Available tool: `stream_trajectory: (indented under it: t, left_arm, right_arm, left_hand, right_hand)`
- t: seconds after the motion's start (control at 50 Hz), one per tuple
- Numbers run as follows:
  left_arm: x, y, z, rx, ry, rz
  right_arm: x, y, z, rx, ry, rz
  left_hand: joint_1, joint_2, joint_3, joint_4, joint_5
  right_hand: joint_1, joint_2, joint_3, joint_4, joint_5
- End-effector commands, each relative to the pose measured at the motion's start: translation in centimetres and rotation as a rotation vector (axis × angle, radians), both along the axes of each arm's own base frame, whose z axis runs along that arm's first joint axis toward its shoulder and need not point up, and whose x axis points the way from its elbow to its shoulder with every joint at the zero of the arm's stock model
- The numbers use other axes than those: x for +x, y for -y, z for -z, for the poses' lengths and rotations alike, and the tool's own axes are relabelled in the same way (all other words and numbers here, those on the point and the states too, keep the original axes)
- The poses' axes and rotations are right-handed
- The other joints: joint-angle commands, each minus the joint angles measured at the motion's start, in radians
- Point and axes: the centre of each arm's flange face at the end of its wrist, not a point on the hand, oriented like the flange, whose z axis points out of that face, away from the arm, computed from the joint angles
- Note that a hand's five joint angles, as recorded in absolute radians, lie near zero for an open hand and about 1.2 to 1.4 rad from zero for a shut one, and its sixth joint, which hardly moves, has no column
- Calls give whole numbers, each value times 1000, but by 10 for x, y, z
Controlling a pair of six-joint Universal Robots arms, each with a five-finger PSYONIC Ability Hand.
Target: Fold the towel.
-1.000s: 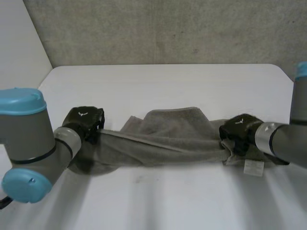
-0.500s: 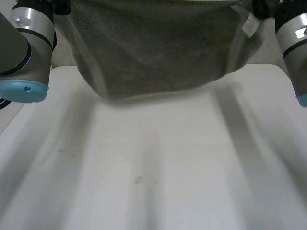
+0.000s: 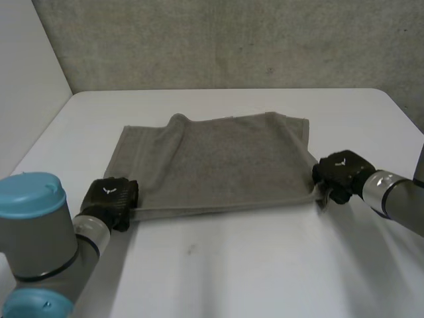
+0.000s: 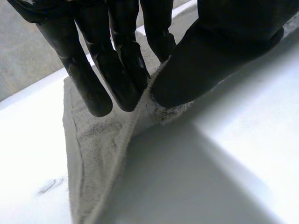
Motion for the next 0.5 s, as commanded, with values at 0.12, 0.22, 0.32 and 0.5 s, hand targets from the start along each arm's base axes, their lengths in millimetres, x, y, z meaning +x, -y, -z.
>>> stream_trajectory:
  t: [0.12,0.22,0.32,0.5]
  left_arm:
    - [0,-7,-25,-74,-37,7]
    - [0,-5,-26,-81,-40,2]
    - [2,-2,-28,-85,-43,-7]
    - [2,1,-29,-91,-47,-12]
  right_arm:
    - [-5,-24,-1,72,123,77]
    - [-8,-29,-13,58,234,142]
    - [-8,-43,-16,93,294,175]
    - [-6,-47,-8,60,310,175]
  left_hand:
    - [196,177,179,177,184]
    - [196,177,179,177,184]
    - [196,177,179,177,184]
    - [196,177,179,177,184]
  right_hand:
    - [-429,-261,-252,-256,-230]
    - [-699,-531,-523,-526,-500]
    - [-956,-789,-780,-784,-758]
    - [-972,-804,-796,-799,-773]
